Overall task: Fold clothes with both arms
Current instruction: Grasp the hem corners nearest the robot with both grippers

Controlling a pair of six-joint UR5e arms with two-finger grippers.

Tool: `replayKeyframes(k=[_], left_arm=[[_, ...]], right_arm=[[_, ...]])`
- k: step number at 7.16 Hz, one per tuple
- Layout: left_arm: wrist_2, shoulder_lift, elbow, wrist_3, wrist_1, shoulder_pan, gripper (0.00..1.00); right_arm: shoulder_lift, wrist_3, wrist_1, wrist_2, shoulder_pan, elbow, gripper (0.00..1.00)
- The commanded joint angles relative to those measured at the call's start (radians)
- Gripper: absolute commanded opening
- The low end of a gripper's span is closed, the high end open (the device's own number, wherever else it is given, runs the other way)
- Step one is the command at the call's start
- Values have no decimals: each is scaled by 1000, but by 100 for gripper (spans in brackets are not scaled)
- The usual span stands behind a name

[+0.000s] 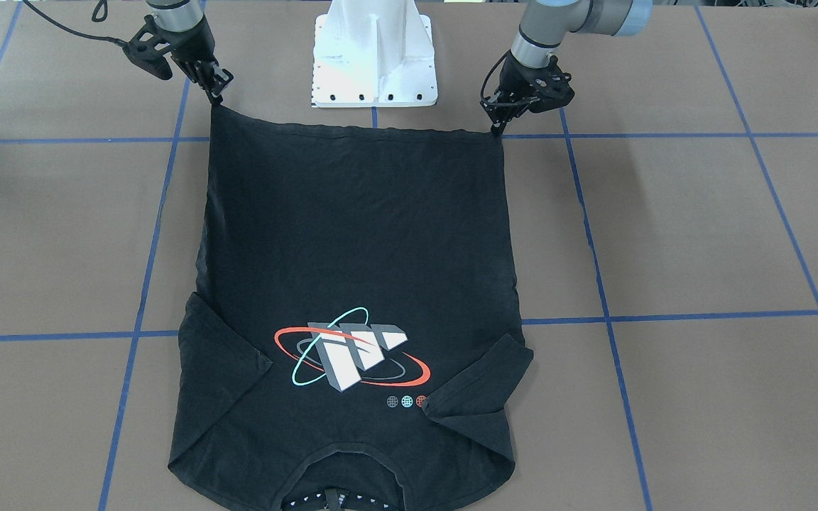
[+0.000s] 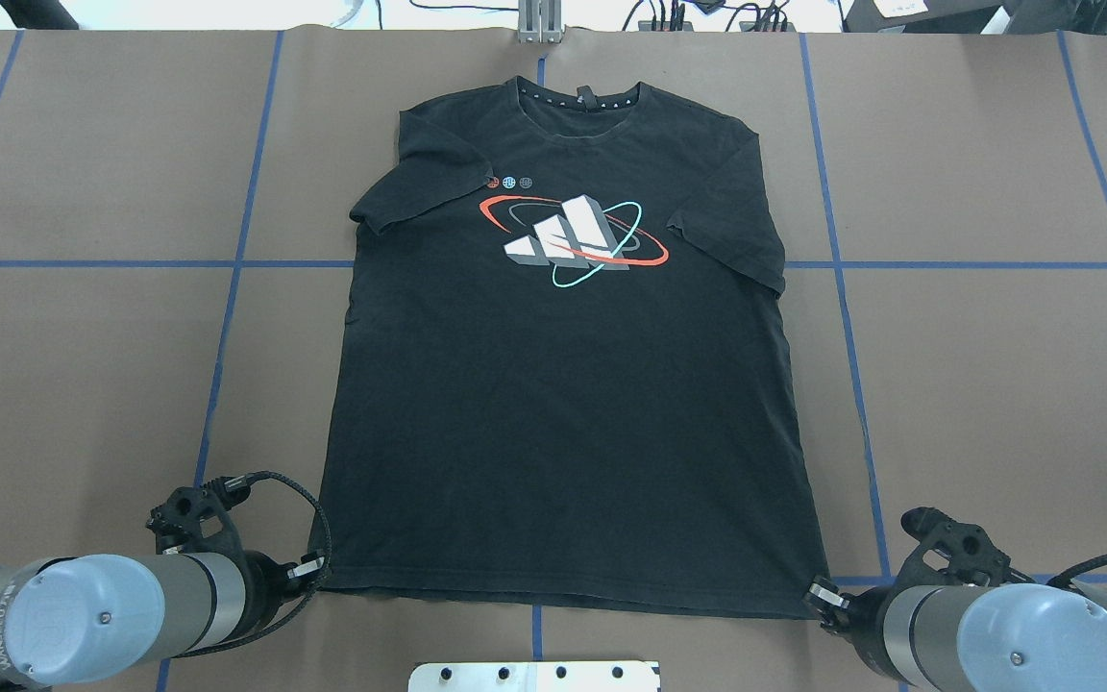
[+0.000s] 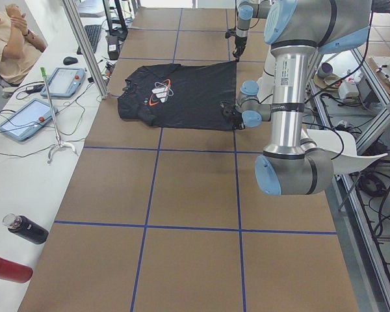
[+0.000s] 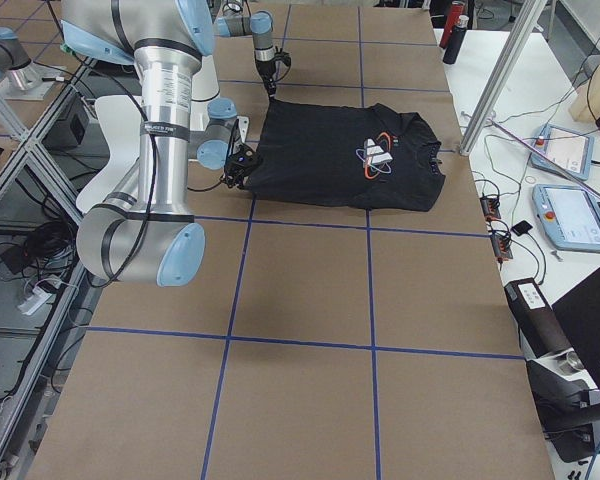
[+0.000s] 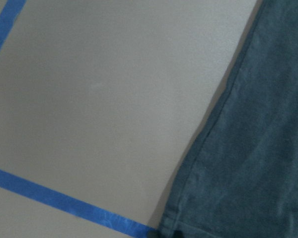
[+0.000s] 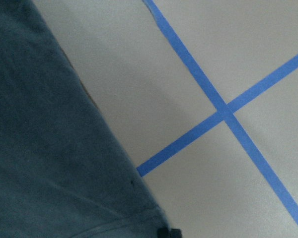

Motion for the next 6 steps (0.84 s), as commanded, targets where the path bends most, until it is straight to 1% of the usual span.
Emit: replayKeyframes(k=[1,2,3,4,5,6], left_arm=[[-2,41,-66,0,6,-2,0],[-3,42,-90,0,17,1,0],[-36,41,-102,0,26,4,0],[-73,45,-145,0,66,5,0],[-118,47,-203,-11,105,11,0],[-139,47,-224,-113,107,21,0]], right_arm=[[-2,0,0,0,1,2,0],[-6,-8,0,3,1,6,0],[-34,-14,2,15,-5,47,0],[-64,-14,2,15,-29,81,0],[-71,-14,2,15,-45,95,0],[-71,-14,2,23,-56,98,0]])
